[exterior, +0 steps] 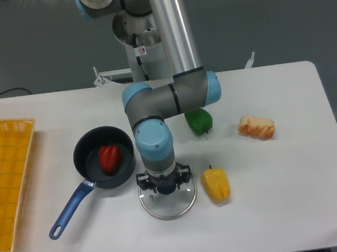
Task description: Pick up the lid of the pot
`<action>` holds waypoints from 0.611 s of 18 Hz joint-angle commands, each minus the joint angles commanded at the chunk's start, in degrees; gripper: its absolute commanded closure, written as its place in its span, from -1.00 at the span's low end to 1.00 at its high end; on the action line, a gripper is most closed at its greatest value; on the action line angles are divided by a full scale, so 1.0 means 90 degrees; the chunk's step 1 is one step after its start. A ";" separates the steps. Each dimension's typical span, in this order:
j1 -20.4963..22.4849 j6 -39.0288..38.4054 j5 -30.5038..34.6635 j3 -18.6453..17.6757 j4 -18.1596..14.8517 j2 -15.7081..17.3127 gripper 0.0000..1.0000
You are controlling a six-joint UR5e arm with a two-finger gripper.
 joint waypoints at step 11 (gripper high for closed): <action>0.0000 0.0068 -0.0010 0.0068 -0.0039 0.0029 -0.20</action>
